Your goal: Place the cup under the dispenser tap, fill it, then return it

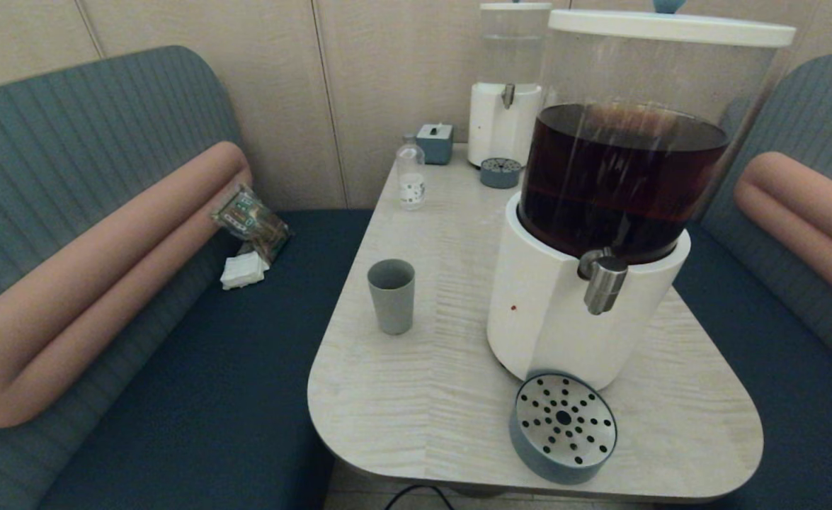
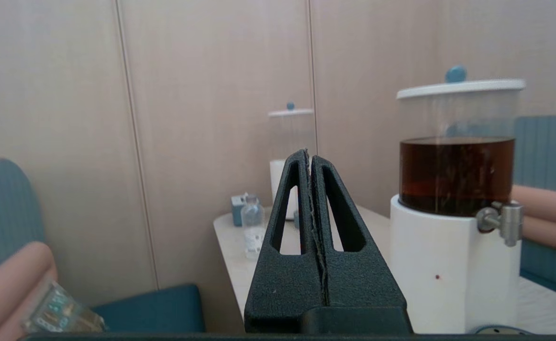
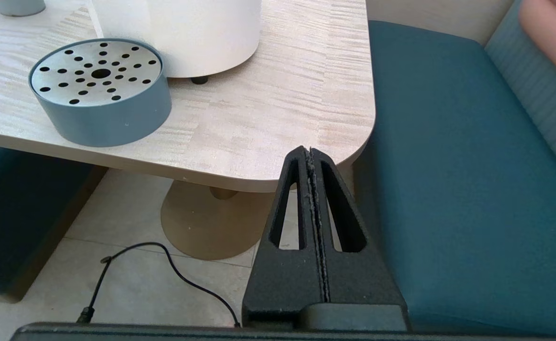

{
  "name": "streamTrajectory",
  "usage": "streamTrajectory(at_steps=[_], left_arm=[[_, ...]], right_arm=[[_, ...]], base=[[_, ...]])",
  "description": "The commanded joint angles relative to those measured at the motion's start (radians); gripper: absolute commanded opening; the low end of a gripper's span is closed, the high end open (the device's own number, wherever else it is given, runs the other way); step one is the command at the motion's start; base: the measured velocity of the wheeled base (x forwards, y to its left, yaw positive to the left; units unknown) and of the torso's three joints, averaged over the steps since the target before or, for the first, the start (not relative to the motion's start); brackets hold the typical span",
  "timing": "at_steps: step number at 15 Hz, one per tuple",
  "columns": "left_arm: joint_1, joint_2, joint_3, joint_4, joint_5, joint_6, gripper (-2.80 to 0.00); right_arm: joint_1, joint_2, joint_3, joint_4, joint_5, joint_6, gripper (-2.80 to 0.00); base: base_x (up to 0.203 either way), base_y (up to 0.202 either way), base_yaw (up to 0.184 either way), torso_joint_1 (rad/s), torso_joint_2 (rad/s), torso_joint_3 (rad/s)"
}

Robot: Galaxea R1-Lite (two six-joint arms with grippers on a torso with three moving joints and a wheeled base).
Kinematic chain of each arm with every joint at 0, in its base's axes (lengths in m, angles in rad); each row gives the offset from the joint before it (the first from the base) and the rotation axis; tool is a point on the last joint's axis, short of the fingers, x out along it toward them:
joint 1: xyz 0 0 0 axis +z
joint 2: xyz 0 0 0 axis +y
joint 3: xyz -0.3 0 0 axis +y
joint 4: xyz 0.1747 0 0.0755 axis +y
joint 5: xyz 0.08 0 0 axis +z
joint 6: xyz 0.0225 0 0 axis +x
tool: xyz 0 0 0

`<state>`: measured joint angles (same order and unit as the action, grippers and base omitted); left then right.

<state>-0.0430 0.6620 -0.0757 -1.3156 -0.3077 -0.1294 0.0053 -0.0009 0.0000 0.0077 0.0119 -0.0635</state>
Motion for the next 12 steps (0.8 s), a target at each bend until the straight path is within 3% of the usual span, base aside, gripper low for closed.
streamTrajectory(at_steps=[1,5,9,12], left_arm=[[0.001,-0.114,0.018,0.016,0.001,-0.001,-2.8],[0.0,-0.263,0.069,0.089,0.032,-0.004,-2.8],[0.005,-0.449,0.075,0.295,0.031,-0.008,-2.8],[0.04,-0.5,0.076,0.398,0.035,-0.003,-2.8]], right_arm=[[0.001,-0.001,0.001,0.0,0.0,-0.001,-2.8],[0.001,-0.001,0.002,0.0,0.0,-0.001,-2.8],[0.001,-0.001,0.002,0.0,0.0,-0.001,-2.8],[0.001,-0.001,0.002,0.0,0.0,-0.001,-2.8]], base=[[0.0,0.0,0.0,0.0,0.0,0.0],[0.0,0.0,0.0,0.0,0.0,0.0],[0.0,0.0,0.0,0.0,0.0,0.0],[0.0,0.0,0.0,0.0,0.0,0.0]])
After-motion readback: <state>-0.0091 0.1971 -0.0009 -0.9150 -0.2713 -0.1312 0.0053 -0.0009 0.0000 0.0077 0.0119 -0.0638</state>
